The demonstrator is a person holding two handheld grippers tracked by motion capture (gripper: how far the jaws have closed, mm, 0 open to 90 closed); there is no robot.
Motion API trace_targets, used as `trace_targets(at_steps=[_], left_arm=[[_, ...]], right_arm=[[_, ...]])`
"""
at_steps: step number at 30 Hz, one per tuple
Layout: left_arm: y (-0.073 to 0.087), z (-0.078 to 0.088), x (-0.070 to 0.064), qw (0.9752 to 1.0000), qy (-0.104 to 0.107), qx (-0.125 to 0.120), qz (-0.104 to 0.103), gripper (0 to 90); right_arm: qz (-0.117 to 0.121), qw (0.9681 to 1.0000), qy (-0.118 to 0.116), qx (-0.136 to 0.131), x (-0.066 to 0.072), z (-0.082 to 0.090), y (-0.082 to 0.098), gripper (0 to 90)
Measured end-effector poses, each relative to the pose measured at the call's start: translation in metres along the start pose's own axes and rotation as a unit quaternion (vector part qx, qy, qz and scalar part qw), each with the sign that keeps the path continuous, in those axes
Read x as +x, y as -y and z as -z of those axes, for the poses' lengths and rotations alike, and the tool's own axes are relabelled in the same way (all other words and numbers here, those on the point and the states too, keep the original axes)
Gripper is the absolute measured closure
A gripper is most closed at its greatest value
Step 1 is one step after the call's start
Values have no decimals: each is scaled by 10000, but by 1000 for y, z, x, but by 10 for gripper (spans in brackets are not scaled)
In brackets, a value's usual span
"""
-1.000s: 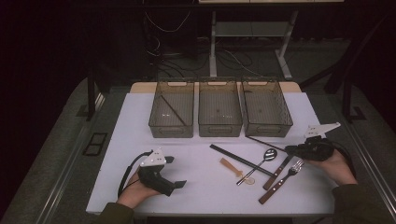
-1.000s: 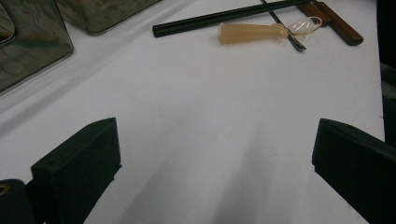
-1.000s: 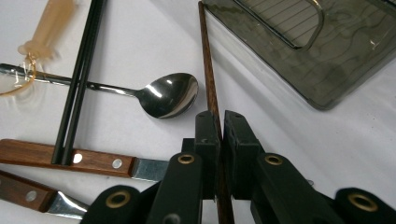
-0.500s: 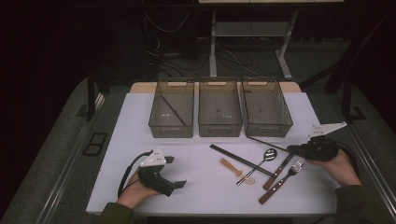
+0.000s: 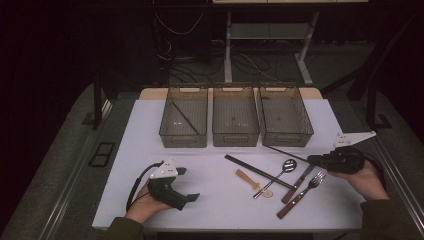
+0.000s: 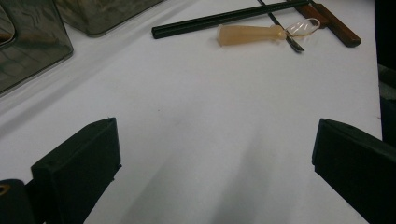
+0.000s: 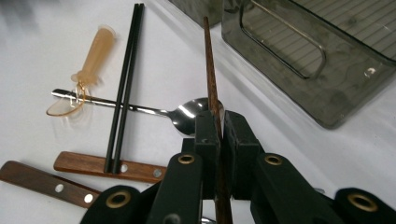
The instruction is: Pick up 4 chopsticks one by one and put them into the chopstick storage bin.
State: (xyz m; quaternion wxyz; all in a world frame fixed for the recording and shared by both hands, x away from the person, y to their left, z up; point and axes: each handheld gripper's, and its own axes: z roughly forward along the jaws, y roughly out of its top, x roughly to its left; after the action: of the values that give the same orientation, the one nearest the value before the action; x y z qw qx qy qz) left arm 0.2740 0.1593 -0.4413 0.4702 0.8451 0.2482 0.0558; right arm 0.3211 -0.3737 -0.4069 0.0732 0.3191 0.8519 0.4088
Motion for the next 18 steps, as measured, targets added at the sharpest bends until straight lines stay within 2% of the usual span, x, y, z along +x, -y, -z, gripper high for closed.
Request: trace_targets(at_steps=[13,18], left_arm=[[0,0,0,10000,0,-31,40,8],[0,2,2,9999,-50,-98,101,8]], right_arm=[[0,9998,-83,-204,10,2,-11,848],[-83,9997,-66,-237,13,1,-15,848]])
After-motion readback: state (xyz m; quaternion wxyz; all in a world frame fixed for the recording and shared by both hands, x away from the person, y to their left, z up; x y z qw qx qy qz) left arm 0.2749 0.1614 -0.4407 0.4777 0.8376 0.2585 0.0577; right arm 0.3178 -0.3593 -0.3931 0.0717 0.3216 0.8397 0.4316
